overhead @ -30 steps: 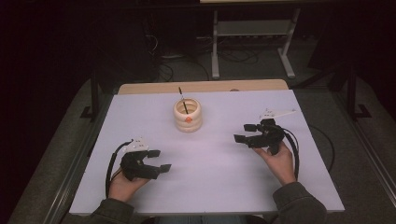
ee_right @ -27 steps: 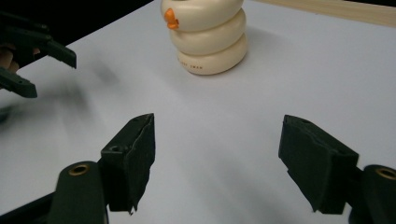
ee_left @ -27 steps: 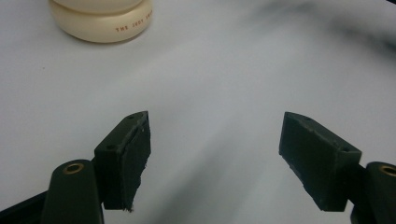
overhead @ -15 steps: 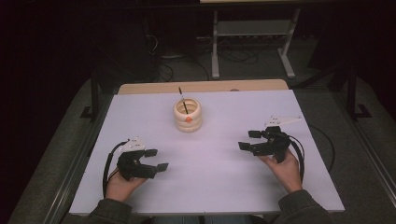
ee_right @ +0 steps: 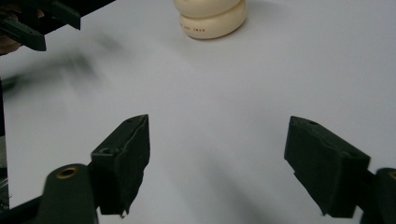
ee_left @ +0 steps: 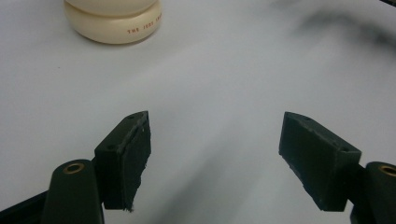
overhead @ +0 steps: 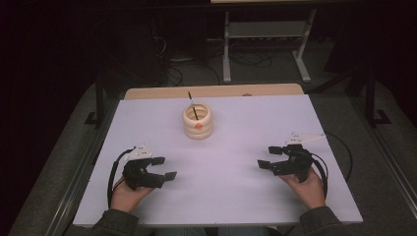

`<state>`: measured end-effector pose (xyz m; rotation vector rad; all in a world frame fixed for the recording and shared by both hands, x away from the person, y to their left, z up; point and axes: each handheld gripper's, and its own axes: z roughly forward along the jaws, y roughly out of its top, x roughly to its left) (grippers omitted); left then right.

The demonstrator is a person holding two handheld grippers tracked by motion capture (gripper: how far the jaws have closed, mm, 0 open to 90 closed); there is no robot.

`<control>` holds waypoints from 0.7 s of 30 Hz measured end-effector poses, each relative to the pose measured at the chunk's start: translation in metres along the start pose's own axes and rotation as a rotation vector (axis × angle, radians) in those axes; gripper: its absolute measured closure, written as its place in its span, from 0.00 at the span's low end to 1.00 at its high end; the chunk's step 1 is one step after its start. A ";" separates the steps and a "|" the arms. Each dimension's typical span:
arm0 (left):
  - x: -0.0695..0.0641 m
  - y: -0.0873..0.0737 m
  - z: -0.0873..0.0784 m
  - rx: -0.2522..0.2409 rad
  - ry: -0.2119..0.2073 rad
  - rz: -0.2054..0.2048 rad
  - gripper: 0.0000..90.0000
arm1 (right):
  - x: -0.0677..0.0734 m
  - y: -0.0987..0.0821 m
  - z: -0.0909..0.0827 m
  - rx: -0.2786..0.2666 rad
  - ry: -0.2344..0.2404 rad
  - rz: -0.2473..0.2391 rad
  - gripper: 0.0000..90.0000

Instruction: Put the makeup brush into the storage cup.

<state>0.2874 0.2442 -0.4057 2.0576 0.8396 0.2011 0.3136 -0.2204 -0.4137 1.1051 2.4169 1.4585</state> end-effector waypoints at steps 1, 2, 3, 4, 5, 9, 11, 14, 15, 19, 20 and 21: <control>0.000 0.000 0.000 0.003 -0.002 0.005 0.28 | 0.001 -0.001 -0.002 -0.001 0.001 0.000 0.23; 0.000 0.000 0.001 0.002 -0.004 0.002 0.28 | 0.002 -0.002 -0.004 -0.002 -0.002 -0.002 0.23; -0.001 0.000 0.001 0.001 -0.005 0.004 0.28 | 0.002 -0.003 -0.005 -0.006 -0.002 -0.011 0.23; -0.001 0.000 0.001 0.003 -0.006 0.004 0.28 | 0.003 -0.004 -0.007 -0.008 -0.001 -0.015 0.23; -0.001 0.000 0.001 0.003 -0.004 0.006 0.28 | 0.004 -0.004 -0.009 -0.011 -0.003 -0.016 0.23; -0.003 -0.001 0.002 0.005 -0.010 0.005 0.28 | 0.006 -0.009 -0.016 -0.023 -0.022 -0.026 0.22; -0.003 -0.001 0.003 0.010 -0.012 0.006 0.28 | 0.006 -0.011 -0.019 -0.024 -0.029 -0.018 0.22; -0.002 -0.002 0.003 0.014 -0.016 0.007 0.28 | 0.004 -0.015 -0.023 -0.029 -0.039 -0.015 0.22; -0.002 -0.002 0.003 0.013 -0.014 0.007 0.28 | 0.003 -0.016 -0.024 -0.031 -0.040 -0.009 0.22; -0.002 -0.003 0.002 0.005 -0.013 0.005 0.28 | 0.001 -0.020 -0.028 -0.030 -0.045 -0.003 0.22; -0.002 -0.003 0.002 0.008 -0.008 0.013 0.28 | 0.002 -0.021 -0.029 -0.026 -0.049 -0.008 0.22; -0.002 -0.003 0.002 0.009 -0.004 0.013 0.28 | 0.002 -0.022 -0.029 -0.021 -0.050 -0.005 0.22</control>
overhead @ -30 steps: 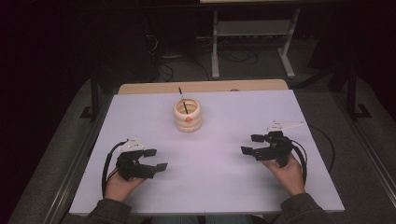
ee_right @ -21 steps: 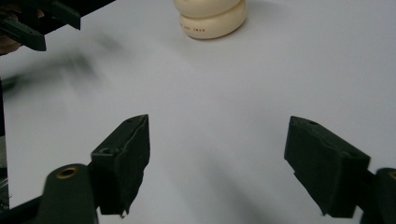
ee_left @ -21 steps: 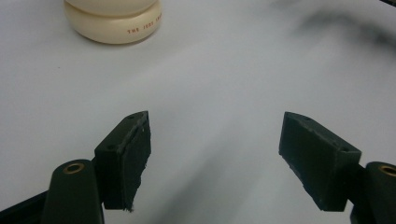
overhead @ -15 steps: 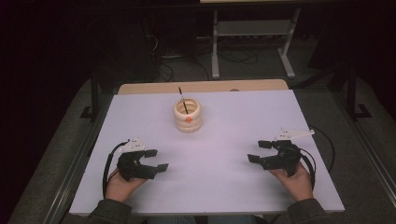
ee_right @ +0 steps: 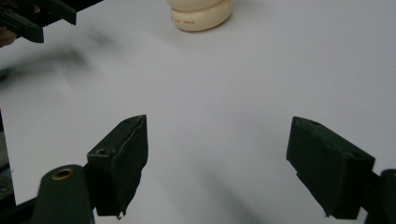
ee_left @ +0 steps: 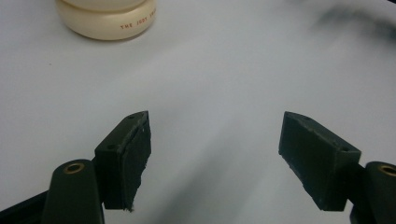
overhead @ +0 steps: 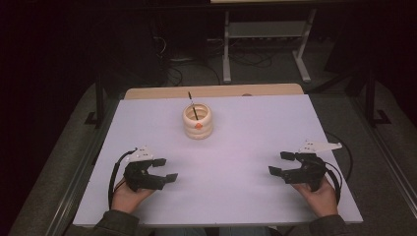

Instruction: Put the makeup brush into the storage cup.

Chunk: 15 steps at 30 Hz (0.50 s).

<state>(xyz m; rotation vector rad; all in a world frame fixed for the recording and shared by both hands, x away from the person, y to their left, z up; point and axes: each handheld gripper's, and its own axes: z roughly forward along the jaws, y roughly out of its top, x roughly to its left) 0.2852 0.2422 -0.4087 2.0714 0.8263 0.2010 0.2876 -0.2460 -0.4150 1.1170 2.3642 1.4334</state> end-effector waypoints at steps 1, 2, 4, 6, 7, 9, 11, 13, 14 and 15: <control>0.000 0.000 0.000 -0.001 -0.001 0.000 0.28 | 0.000 -0.001 -0.001 0.002 -0.002 -0.001 0.22; 0.000 0.000 0.000 -0.002 -0.002 -0.002 0.28 | 0.000 -0.002 -0.001 0.005 -0.004 -0.006 0.22; 0.001 -0.001 0.000 0.002 -0.001 0.000 0.28 | 0.000 -0.004 -0.002 0.006 -0.008 -0.003 0.22; 0.001 -0.001 -0.001 0.000 -0.005 -0.007 0.28 | 0.000 -0.005 -0.003 0.005 -0.005 0.002 0.22; 0.001 -0.001 -0.001 0.000 -0.006 -0.006 0.28 | 0.000 -0.006 -0.003 0.005 -0.004 0.003 0.22; 0.001 -0.002 0.000 0.001 -0.008 -0.014 0.28 | -0.001 -0.006 -0.002 0.004 -0.001 0.003 0.22; 0.002 -0.002 -0.001 0.003 0.002 -0.007 0.28 | 0.000 -0.006 -0.001 0.008 0.002 0.000 0.21; 0.002 -0.003 -0.001 0.001 0.000 -0.016 0.28 | 0.002 -0.005 -0.002 0.011 0.002 -0.007 0.21; 0.002 -0.003 -0.001 0.000 0.000 -0.016 0.28 | 0.002 -0.005 -0.002 0.008 0.002 -0.010 0.21; 0.002 -0.003 -0.001 0.003 -0.003 -0.015 0.28 | 0.002 -0.005 -0.002 0.007 0.004 -0.014 0.20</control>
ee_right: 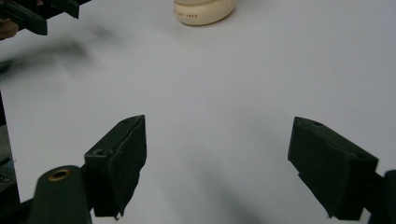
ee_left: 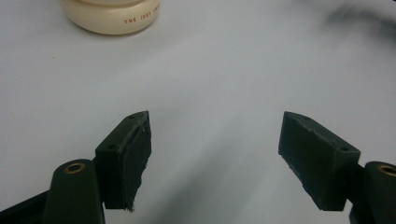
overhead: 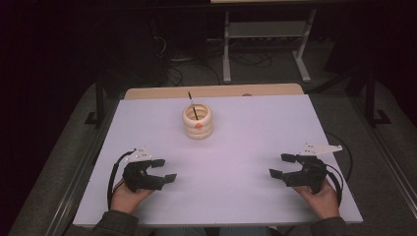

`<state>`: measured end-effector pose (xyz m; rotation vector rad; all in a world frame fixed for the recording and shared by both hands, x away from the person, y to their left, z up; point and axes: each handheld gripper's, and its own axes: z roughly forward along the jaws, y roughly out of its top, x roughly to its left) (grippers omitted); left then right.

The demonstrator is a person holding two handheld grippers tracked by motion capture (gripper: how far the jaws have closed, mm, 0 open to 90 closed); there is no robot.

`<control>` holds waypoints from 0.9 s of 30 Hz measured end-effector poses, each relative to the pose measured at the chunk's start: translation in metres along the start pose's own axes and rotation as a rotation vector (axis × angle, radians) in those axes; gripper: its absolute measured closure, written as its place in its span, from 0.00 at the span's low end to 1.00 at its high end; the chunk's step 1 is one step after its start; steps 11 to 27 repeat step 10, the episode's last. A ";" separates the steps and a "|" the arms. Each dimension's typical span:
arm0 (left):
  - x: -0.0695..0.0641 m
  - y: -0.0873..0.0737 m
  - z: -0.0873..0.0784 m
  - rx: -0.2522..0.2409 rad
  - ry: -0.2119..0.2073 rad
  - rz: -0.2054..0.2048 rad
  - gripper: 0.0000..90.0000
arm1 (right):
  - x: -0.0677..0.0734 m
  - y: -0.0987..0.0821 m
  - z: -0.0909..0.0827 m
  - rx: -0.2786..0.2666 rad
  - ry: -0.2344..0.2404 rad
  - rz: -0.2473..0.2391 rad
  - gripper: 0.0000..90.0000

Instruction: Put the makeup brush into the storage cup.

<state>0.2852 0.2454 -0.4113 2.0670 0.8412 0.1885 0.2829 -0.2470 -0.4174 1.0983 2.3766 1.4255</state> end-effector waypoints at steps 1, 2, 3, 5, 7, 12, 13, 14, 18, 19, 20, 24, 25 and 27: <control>0.000 0.000 0.001 0.001 -0.002 -0.002 0.28 | 0.000 0.000 0.000 -0.001 -0.002 -0.002 0.20; 0.000 0.000 0.001 0.001 -0.002 -0.006 0.28 | 0.000 0.000 0.000 0.000 -0.002 -0.003 0.20; 0.000 0.000 0.001 0.001 -0.004 -0.005 0.28 | 0.001 0.000 0.000 0.002 -0.003 -0.004 0.20; -0.001 0.000 0.001 0.004 -0.004 -0.002 0.28 | 0.000 0.000 0.000 0.001 -0.002 -0.006 0.20; -0.001 0.001 0.001 0.005 -0.004 -0.002 0.28 | 0.000 0.000 -0.002 -0.004 0.000 -0.002 0.20; -0.001 0.001 0.001 0.000 -0.010 -0.008 0.28 | 0.000 0.001 -0.004 -0.014 0.000 0.001 0.21; -0.001 0.001 0.001 0.000 -0.010 -0.008 0.28 | 0.000 0.001 -0.004 -0.014 0.000 0.001 0.21; -0.001 0.001 0.001 0.000 -0.010 -0.008 0.28 | 0.000 0.001 -0.004 -0.014 0.000 0.001 0.21; -0.001 0.001 0.001 0.000 -0.010 -0.008 0.28 | 0.000 0.001 -0.004 -0.014 0.000 0.001 0.21; -0.001 0.001 0.001 0.000 -0.010 -0.008 0.28 | 0.000 0.001 -0.004 -0.014 0.000 0.001 0.21; -0.001 0.001 0.001 0.000 -0.010 -0.008 0.28 | 0.000 0.001 -0.004 -0.014 0.000 0.001 0.21; -0.001 0.001 0.001 0.000 -0.010 -0.008 0.28 | 0.000 0.001 -0.004 -0.014 0.000 0.001 0.21; -0.001 0.001 0.001 0.000 -0.010 -0.008 0.28 | 0.000 0.001 -0.004 -0.014 0.000 0.001 0.21; -0.001 0.001 0.001 0.000 -0.010 -0.008 0.28 | 0.000 0.001 -0.004 -0.014 0.000 0.001 0.21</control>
